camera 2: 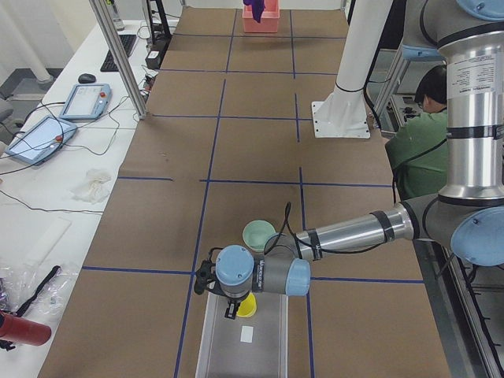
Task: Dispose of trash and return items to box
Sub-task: 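Lower the yellow cup into the clear bin and open the left gripper, then drop the purple cloth into the pink bin with the right gripper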
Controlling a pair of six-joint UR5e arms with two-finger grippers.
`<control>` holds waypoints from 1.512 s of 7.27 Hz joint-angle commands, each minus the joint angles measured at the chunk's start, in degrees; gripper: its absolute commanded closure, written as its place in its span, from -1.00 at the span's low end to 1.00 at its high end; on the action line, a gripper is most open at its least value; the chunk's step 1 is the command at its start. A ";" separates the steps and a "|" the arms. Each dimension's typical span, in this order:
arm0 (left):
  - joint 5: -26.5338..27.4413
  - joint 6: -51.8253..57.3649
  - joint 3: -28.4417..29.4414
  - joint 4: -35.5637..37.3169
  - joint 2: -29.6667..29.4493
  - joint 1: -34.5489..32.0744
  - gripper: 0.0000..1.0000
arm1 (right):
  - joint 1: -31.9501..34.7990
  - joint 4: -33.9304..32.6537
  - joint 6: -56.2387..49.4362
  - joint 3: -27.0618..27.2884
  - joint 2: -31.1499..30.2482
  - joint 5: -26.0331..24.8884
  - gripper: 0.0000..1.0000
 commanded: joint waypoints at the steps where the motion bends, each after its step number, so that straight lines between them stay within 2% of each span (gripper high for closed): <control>1: 0.43 -3.56 -9.29 2.07 -0.53 0.06 -0.78 | 1.04 -0.04 -4.61 -3.34 -0.12 -0.26 1.00; 2: 0.52 -5.23 -12.90 2.35 -0.53 0.06 -0.99 | 2.09 -0.04 -8.29 -5.36 -0.12 -1.66 1.00; 4: 0.70 -14.53 -19.23 1.56 -1.66 0.67 -1.00 | 3.58 -0.04 -14.97 -9.05 0.06 -8.58 1.00; 5: 0.44 -16.56 -20.74 1.30 -1.67 3.28 -1.00 | 3.60 0.05 -20.32 -13.25 0.93 -12.44 1.00; 7: 0.61 -28.90 -20.24 -8.93 -1.41 9.69 -1.00 | 7.00 0.66 -30.44 -20.82 1.37 -13.54 1.00; 9: 0.87 -36.50 -18.13 -18.44 0.08 15.07 -1.00 | 7.99 0.84 -31.80 -23.48 1.64 -13.80 1.00; 10: 2.44 -39.06 -17.34 -21.96 0.61 17.26 -1.00 | 8.25 2.41 -31.80 -24.97 2.51 -14.76 1.00; 11: 3.67 -42.04 -16.90 -23.74 0.62 19.64 -1.00 | 8.17 7.64 -31.71 -28.73 2.60 -15.11 1.00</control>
